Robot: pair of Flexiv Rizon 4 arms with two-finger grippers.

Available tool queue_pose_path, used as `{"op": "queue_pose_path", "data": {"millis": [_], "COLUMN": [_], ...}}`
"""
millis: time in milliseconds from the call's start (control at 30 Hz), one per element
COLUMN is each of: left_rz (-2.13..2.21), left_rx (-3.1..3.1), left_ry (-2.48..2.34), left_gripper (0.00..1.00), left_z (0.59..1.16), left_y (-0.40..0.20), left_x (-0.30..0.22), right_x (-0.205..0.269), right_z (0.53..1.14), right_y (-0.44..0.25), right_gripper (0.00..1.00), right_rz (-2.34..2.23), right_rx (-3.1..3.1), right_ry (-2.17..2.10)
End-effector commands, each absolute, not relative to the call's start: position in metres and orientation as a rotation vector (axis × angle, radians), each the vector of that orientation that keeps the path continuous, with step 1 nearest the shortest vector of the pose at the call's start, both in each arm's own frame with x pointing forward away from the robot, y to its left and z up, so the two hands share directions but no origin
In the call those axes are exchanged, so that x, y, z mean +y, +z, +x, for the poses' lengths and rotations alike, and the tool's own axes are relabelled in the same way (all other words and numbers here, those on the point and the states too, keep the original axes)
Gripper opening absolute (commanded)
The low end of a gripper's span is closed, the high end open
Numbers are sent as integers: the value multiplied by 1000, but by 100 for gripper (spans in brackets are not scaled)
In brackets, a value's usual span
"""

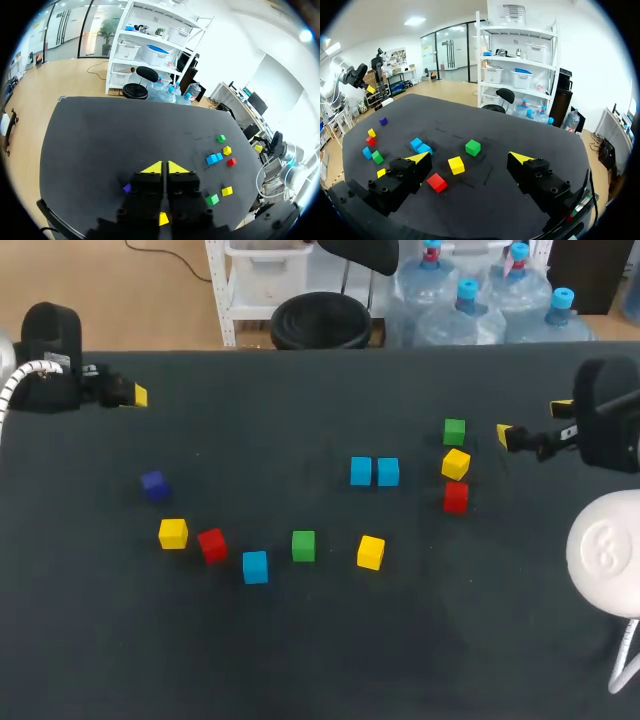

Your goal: Place the blue cubes, place green cubes on the blue cubes, place the yellow cubes on the green cubes, then place the red cubes on the yellow cubes, and place purple cube on the red cubes.

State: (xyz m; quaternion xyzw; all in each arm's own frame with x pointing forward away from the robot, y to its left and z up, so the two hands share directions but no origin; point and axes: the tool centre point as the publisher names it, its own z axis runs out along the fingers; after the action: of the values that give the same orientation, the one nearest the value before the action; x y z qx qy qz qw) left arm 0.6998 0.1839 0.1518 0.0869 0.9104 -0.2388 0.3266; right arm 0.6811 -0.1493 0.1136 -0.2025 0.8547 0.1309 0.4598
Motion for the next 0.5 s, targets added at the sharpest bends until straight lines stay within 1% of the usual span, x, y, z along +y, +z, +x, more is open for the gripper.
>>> {"op": "queue_pose_path", "data": {"millis": [33, 433, 500], "left_rz": [230, 230, 283], "left_rx": [2377, 2377, 2365], "left_ry": [-633, -633, -652], "left_gripper": [100, 100, 100], "left_z": [699, 699, 697], "left_y": [151, 151, 153], "left_x": [185, 185, 190], "right_x": [-150, -150, -150], "right_z": [681, 681, 681], "right_y": [114, 114, 114], "right_gripper": [100, 100, 100], "right_rz": [-500, -500, -500], "right_rx": [2105, 2105, 2105], "right_ry": [323, 323, 323]}}
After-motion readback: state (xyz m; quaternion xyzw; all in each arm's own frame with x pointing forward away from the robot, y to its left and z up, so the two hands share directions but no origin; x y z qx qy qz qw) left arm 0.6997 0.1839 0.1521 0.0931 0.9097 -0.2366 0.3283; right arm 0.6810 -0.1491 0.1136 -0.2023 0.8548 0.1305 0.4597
